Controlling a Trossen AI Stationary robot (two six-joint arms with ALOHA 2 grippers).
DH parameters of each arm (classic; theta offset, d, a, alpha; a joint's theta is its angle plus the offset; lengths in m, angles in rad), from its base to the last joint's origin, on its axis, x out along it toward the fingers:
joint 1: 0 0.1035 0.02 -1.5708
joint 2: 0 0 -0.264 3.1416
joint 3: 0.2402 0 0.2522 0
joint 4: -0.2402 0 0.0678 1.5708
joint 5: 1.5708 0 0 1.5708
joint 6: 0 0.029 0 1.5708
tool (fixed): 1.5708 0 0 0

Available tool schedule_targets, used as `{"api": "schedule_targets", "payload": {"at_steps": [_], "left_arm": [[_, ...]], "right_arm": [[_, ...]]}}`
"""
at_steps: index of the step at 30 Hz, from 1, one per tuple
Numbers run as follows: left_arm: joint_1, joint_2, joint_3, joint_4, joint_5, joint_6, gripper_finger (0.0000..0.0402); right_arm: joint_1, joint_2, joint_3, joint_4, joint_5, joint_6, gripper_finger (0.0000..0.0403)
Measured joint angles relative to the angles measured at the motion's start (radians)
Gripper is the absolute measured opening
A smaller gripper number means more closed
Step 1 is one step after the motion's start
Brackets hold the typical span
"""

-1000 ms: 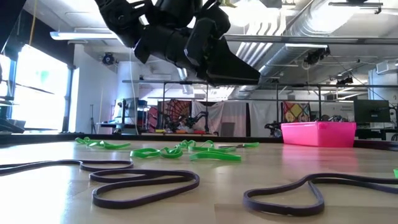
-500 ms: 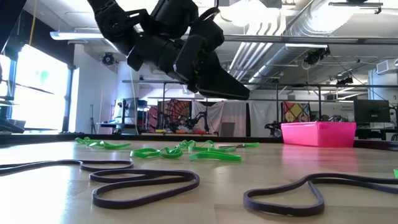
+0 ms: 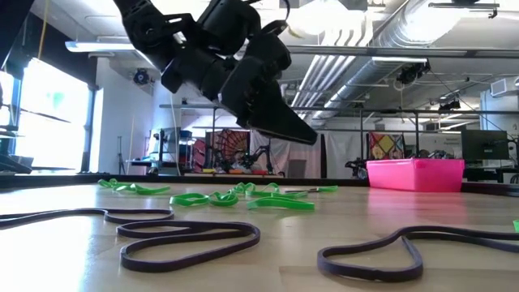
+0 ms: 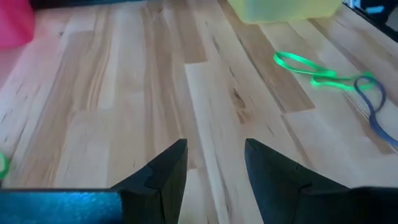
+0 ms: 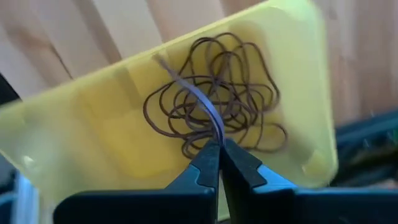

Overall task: Sort rubber bands into baskets
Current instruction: Put the purple rubber band into the yellow bin

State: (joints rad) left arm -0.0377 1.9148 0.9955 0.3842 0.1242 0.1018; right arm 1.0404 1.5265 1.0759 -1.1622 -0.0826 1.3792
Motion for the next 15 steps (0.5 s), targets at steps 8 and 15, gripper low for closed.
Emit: {"api": "schedule_targets", "payload": {"at_steps": [8,15], "left_arm": [[-0.040,0.000,0.000,0.018,-0.086,0.034,0.0154],[-0.059,0.000,0.000,0.001,-0.108,-0.074,0.0154]], "right_arm": [[0.006,0.000,-0.142,0.182,0.002,-0.212,0.0000],[0.034,0.000,-0.205,0.175,0.026,-0.268,0.0010]]}}
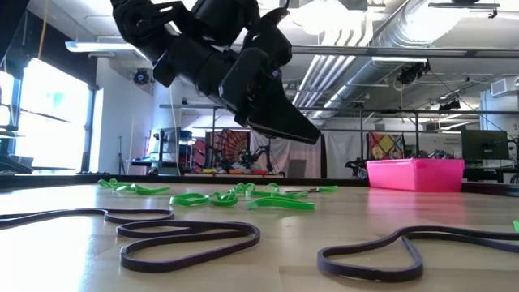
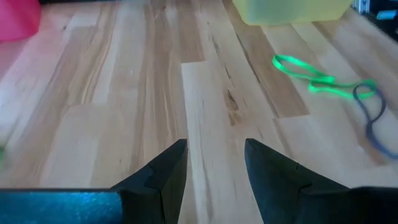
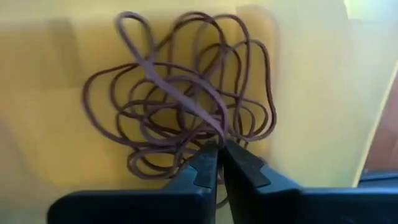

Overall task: Sort rubber bands into baskets
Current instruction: Put the purple rubber band into the yellow bin

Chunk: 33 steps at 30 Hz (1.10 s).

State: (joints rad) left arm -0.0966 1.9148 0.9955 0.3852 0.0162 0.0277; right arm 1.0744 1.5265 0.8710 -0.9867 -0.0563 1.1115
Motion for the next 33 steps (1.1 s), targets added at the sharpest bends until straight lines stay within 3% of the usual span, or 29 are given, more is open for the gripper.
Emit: {"api": "schedule_targets", "payload": {"at_steps": [8,14,21,29,33], "left_arm": [[-0.042,-0.001,0.001,0.003,-0.034,0.007,0.0153],[-0.107,-0.054,0.054,-0.228,-0.135,0.014,0.0133],[-0.205,-0.137,0.074,-0.448,-0.146,0.003,0.0106],[-0.346,-0.179,0.074,-0.668,-0.121,-0.134,0.0087],[-0.417,-0.169,0.073,-0.750,-0.151,-0.221,0.0087]], "right_arm": [[0.000,0.000,-0.008,0.005,-0.016,0.116,0.0086],[0.002,0.000,0.080,-0.081,-0.017,0.044,0.0114],[0.002,0.000,0.229,-0.288,0.011,0.042,0.0097],[-0.001,0.000,0.286,-0.306,0.057,0.060,0.0007],[-0.001,0.000,0.286,-0.333,0.085,0.121,0.0019]]}}
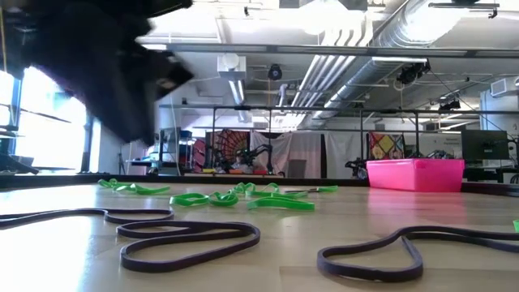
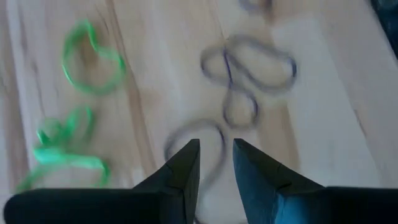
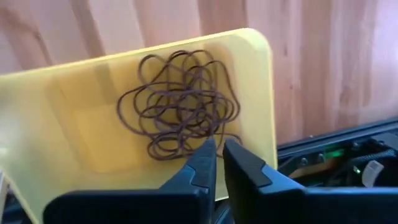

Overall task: Sort rubber bands into baskets
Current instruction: Put the purple rubber band into the yellow bin

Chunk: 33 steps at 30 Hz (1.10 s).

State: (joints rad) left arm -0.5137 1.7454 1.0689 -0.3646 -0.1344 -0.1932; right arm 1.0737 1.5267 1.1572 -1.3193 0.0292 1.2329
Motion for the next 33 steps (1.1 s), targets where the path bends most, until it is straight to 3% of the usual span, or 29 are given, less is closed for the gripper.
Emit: {"api": "schedule_targets", "payload": {"at_steps": [9,18,24,30,33], "left_arm": [[-0.045,0.007,-0.009,-0.139,-0.046,-0.247,0.0145],[-0.014,0.087,-0.010,-0.168,-0.051,-0.277,0.0163],[-0.004,0.105,-0.006,-0.167,-0.009,-0.266,0.0124],[-0.008,0.106,-0.006,-0.167,0.008,-0.239,0.0016],[-0.011,0.103,-0.005,-0.180,-0.002,-0.240,0.0009]], "right_arm": [[0.003,0.000,0.000,0.008,0.037,0.021,0.0012],[0.003,0.000,0.000,0.004,0.048,0.019,0.0007],[0.003,0.000,0.000,-0.007,0.047,0.020,0.0007],[0.002,0.000,0.000,0.015,0.024,0.032,0.0003],[0.003,0.000,0.000,0.026,0.034,0.052,0.0001]]}}
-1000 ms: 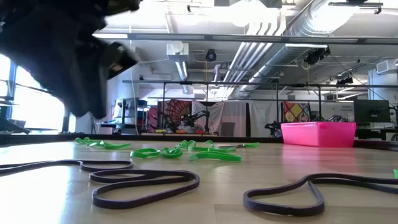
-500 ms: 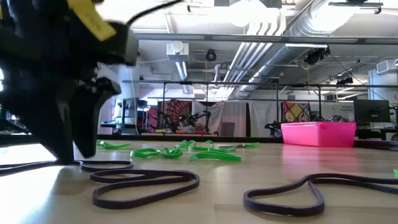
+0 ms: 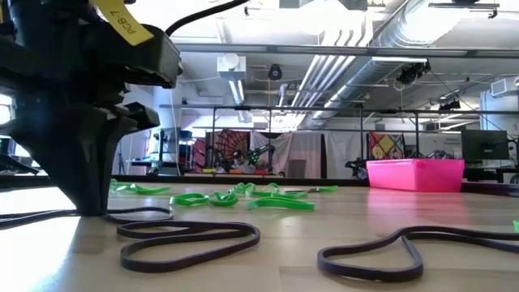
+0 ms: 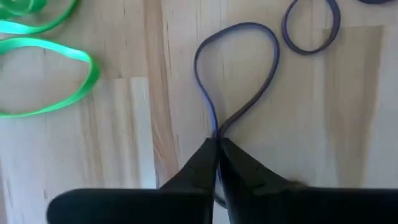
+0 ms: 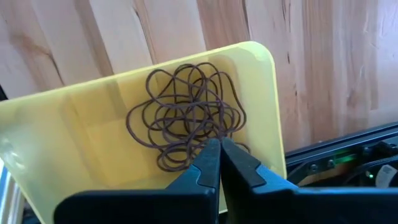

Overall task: Sort rubber bands into baskets
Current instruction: Put the purple rubber band into the yellow bin

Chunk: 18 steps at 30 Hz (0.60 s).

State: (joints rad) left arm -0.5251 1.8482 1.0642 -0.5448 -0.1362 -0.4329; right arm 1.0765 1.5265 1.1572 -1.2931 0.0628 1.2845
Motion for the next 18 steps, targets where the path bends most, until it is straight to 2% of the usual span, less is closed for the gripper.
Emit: {"api": "schedule_targets", "payload": {"at_steps": [4,7,13,18], "left_arm": [[0.000,-0.029,0.009,-0.067,-0.048,-0.007,0.0002],[0.002,-0.073,0.029,-0.045,-0.101,-0.008,0.0001],[0.017,-0.119,0.051,0.001,-0.199,-0.018,0.0000],[0.024,-0.120,0.060,0.114,-0.248,-0.007,0.0000]], "right_arm": [[0.014,0.000,0.000,0.018,0.002,0.030,0.0000],[0.021,-0.003,0.000,0.018,0.036,0.051,0.0000],[0.018,-0.029,0.000,0.068,0.320,-0.007,0.0000],[-0.011,-0.031,-0.030,0.223,0.539,-0.119,0.0000]]}}
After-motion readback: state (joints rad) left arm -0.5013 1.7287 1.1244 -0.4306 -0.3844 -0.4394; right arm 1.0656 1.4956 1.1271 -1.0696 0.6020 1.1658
